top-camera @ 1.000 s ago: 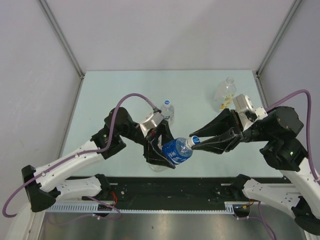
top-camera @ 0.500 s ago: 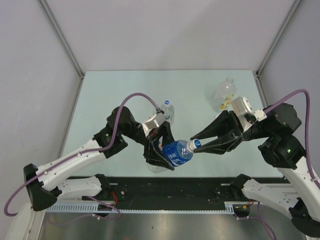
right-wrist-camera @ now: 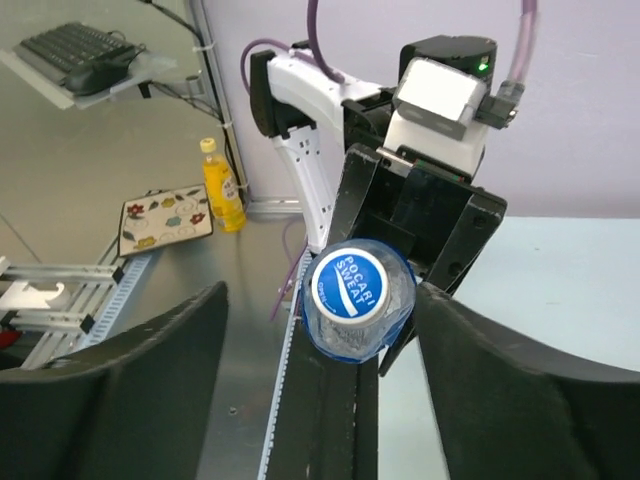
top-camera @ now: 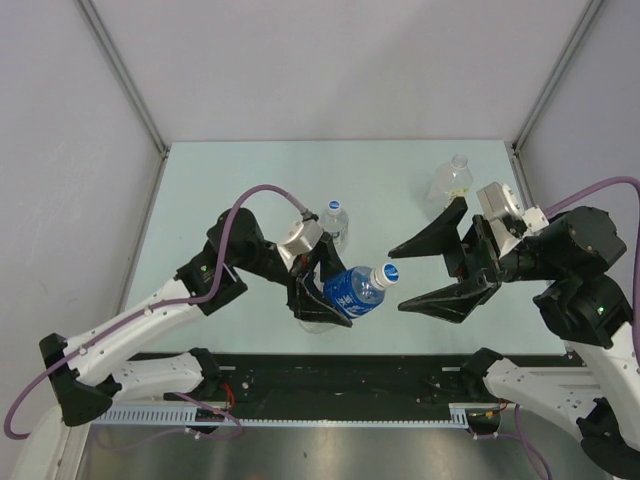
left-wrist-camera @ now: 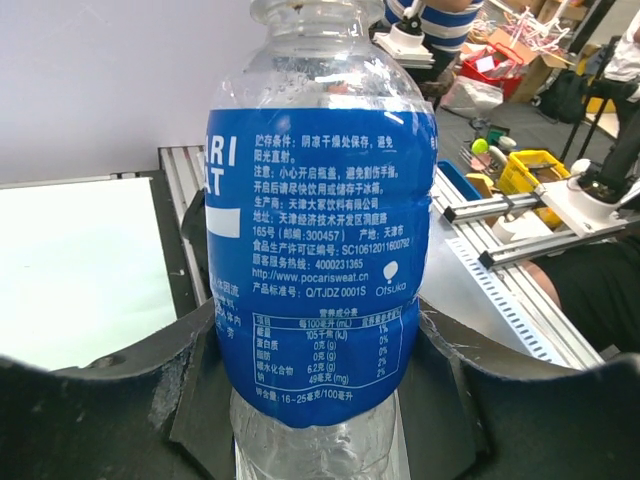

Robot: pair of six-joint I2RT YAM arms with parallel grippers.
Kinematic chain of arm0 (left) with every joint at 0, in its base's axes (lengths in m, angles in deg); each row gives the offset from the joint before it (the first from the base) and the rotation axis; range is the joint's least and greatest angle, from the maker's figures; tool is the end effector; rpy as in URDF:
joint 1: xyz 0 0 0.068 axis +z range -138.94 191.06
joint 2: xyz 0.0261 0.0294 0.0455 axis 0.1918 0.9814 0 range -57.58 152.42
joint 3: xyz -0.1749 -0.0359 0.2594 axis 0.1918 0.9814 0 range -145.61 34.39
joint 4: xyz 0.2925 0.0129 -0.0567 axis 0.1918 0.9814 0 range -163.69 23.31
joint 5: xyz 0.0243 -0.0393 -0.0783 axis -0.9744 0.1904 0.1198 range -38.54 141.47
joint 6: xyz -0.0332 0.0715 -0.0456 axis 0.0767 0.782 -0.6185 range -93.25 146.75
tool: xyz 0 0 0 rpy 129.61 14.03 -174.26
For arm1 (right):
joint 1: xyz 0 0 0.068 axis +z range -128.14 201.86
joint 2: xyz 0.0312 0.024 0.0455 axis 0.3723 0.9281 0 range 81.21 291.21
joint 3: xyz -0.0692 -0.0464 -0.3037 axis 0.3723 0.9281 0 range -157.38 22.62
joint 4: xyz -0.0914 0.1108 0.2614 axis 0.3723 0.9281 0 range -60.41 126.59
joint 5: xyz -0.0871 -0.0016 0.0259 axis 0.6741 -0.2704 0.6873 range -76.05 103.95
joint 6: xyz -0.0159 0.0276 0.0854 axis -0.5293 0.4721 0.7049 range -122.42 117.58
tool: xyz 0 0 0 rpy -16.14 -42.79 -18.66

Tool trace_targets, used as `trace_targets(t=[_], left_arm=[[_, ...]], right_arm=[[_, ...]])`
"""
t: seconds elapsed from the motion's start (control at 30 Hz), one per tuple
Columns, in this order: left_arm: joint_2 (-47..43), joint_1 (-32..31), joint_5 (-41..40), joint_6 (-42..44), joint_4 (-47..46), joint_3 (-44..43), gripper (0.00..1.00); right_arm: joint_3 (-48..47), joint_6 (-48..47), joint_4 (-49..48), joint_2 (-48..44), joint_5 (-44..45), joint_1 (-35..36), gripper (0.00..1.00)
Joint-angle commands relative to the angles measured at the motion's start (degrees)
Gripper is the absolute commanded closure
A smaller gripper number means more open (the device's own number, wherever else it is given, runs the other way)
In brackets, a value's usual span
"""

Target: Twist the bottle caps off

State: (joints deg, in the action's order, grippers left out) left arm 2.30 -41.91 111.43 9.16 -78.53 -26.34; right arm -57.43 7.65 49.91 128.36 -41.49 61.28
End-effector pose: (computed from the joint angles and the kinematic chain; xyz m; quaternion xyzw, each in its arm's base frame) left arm 0.1020 -0.2525 0.4549 0.5296 0.4412 -0.6446 0.3305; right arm 0.0610 0.1372 0.5695 -0.4914 0.4436 0.5533 0.5055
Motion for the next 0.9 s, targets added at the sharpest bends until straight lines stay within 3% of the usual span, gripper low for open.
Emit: trace_targets(t=[0.0,0.1,0.2,0.33,0.4,0.6,0.7,0.87], left_arm=[[-1.08,0.32,-2.04,3.43,1.06,-1.5,1.0],[-2.22,0.32,-8.18,5.45,2.9,-1.24,1.0],[-3.71,0.24,-21.08,7.38,3.52,-0.27,1.0],[-4.77,-0.46,-34.19,8.88,1.77,2.63,1.0],[-5.21,-3.18,-44.89,12.37,2.03,3.6,1.0],[-3.19,-15.13,-77.67,23.72,1.42,4.04,1.0],[-0.12,-18.39,-89.17,26.01,0.28,3.69,1.0],[4.97,-22.7,-99.59,29.97,-2.19,2.9,1.0]], right_arm=[[-2.74,1.27,0.95,-0.31,5.41,-0.31,0.16],[-2.83,2.06,0.52,-1.71,16.27,-0.4,0.11],[-2.74,4.78,-0.45,-2.42,30.15,-0.31,0.11],[-2.74,11.11,0.95,-1.55,45.22,-0.31,0.16],[-2.48,14.54,2.52,-0.75,50.23,-0.31,0.18],[-0.55,20.95,3.94,1.36,57.54,0.22,0.2],[0.68,22.89,3.68,1.97,60.36,1.53,0.19],[1.21,23.51,3.5,3.47,63.26,4.17,0.19]])
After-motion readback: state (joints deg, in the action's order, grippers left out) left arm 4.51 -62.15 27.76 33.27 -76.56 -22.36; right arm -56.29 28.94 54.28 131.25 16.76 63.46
